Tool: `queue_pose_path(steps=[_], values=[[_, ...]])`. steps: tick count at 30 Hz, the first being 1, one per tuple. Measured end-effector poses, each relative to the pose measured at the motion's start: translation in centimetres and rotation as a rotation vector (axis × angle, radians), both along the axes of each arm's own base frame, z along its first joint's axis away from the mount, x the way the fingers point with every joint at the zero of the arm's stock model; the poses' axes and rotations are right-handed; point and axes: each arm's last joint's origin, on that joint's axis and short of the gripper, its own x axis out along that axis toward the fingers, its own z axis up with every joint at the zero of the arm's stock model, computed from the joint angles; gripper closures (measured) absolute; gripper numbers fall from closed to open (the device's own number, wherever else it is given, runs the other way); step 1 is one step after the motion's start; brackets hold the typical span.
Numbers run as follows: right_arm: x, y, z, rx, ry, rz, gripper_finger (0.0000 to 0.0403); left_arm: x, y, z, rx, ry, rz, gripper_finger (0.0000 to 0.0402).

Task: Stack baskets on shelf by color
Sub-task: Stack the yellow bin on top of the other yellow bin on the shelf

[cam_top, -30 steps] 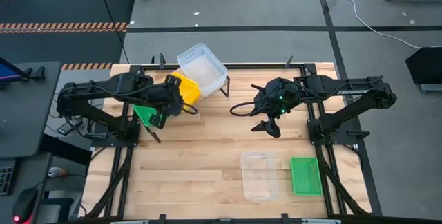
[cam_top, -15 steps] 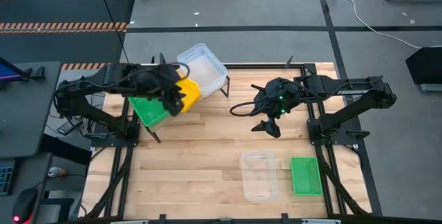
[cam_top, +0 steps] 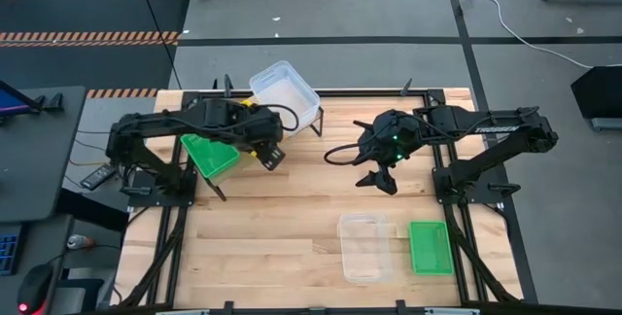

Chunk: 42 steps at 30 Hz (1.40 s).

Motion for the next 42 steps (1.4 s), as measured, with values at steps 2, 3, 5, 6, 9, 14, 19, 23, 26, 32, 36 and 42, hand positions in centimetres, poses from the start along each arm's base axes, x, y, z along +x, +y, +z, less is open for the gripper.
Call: queue_pose_path(steps=[2, 3, 5, 6, 9, 14, 19, 23, 26, 32, 36, 42], values=[[-0.1, 0.0, -0.1, 0.005, 0.011, 0.008, 0.0089, 0.3, 0.0, -0.1, 0.001, -0.007, 0.002, 0.0195], [-0.1, 0.0, -0.1, 0.004, 0.016, 0.009, 0.0089, 0.3, 0.0, -0.2, 0.0, -0.004, 0.002, 0.0193], [-0.2, 0.0, -0.2, 0.003, 0.025, 0.009, 0.0089, 0.3, 0.0, -0.1, 0.002, -0.014, 0.0, 0.019], [-0.2, 0.0, -0.2, 0.0, 0.03, 0.013, 0.0089, 0.3, 0.0, 0.0, 0.002, -0.018, 0.0, 0.0189], [-0.3, 0.0, -0.3, -0.006, 0.035, 0.019, 0.0089, -0.1, -0.1, 0.5, 0.011, -0.024, -0.043, 0.019], [-0.3, 0.0, -0.3, -0.009, 0.036, 0.02, 0.0089, -0.3, -0.3, 0.9, 0.029, -0.008, -0.121, 0.0201], [-0.3, -0.1, -0.3, -0.013, 0.037, 0.009, 0.0089, -0.2, 0.0, 0.1, 0.041, 0.042, -0.11, 0.0209], [-0.3, -0.1, -0.3, -0.013, 0.036, 0.009, 0.0089, -0.5, 0.2, 0.0, 0.087, 0.063, -0.06, 0.0206], [-0.3, -0.1, -0.3, -0.013, 0.036, 0.009, 0.0089, -0.8, 0.3, -0.2, 0.091, 0.098, -0.022, 0.0199], [-0.3, -0.1, -0.3, -0.013, 0.036, 0.01, 0.0089, 0.0, 0.4, -2.1, 0.076, 0.248, 0.007, 0.017], [-0.3, -0.1, -0.3, -0.009, 0.037, 0.012, 0.0089, 1.3, 0.4, -3.2, 0.075, 0.268, 0.005, 0.0151], [-0.3, -0.1, -0.3, 0.012, 0.041, 0.021, 0.0089, 2.2, 0.4, -4.1, 0.044, 0.285, -0.011, 0.0143]])
